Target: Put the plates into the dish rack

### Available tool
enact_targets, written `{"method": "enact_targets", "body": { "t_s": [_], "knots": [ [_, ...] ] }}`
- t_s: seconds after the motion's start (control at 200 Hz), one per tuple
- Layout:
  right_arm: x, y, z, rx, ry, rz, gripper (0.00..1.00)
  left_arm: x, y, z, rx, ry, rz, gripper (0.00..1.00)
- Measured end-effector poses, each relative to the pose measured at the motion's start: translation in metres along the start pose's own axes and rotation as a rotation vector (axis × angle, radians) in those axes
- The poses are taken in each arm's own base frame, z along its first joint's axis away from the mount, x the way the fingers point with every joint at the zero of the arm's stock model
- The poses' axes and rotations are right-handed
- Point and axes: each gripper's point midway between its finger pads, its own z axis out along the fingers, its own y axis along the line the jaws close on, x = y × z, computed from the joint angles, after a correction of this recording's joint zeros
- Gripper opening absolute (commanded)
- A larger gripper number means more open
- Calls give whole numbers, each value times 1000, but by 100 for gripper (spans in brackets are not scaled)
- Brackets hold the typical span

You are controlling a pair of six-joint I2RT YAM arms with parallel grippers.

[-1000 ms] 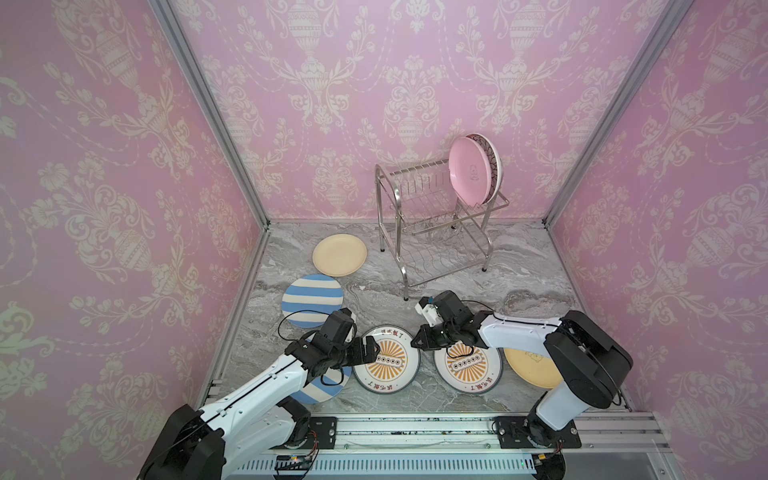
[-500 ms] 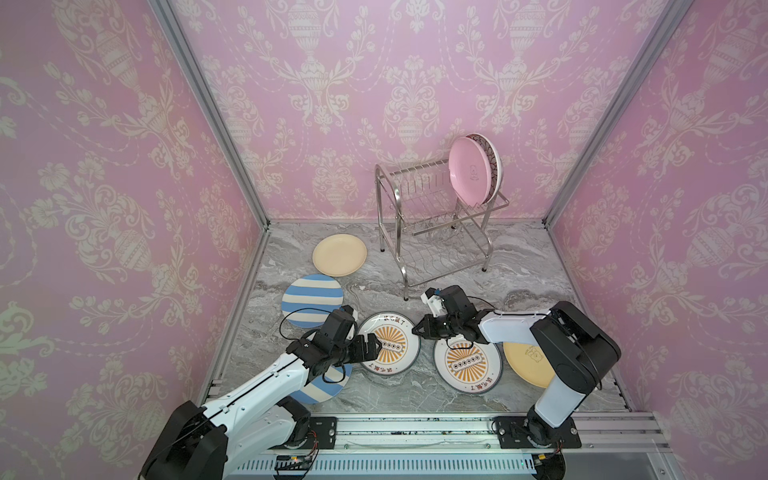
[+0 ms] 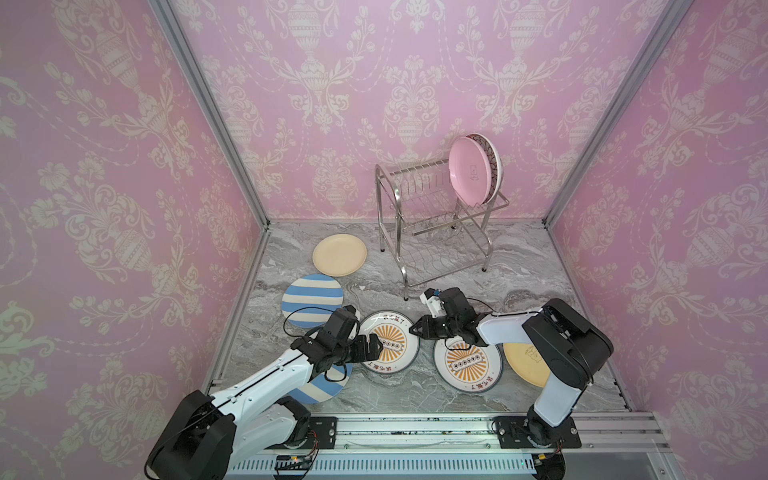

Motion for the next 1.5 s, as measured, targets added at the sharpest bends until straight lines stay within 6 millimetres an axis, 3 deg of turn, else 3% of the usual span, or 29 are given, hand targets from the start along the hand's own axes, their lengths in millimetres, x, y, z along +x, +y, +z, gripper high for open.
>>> {"method": "enact_targets", "body": {
  "t_s": [0.15, 0.64, 0.971, 1.206, 1.356, 1.496],
  "knots": [
    [0, 1, 3, -20, 2, 1, 11, -1, -1, 0, 1, -2, 4, 99],
    [-7, 12, -7, -21, 4, -22, 0, 1, 1, -1, -11, 12, 5, 99],
    [-14, 15, -26, 65, -4, -89, 0, -30, -19, -15, 11, -80, 55, 99],
    [-21, 16, -63, 197, -31, -179, 0, -48, -22, -25, -15, -152, 84, 99],
    [-27, 23, -99, 298, -64, -269, 0, -64, -29, -34, -22, -205, 127, 99],
    [-36, 42, -138, 377, -99, -384, 0, -80, -40, -38, -18, -238, 177, 99]
  ]
}}
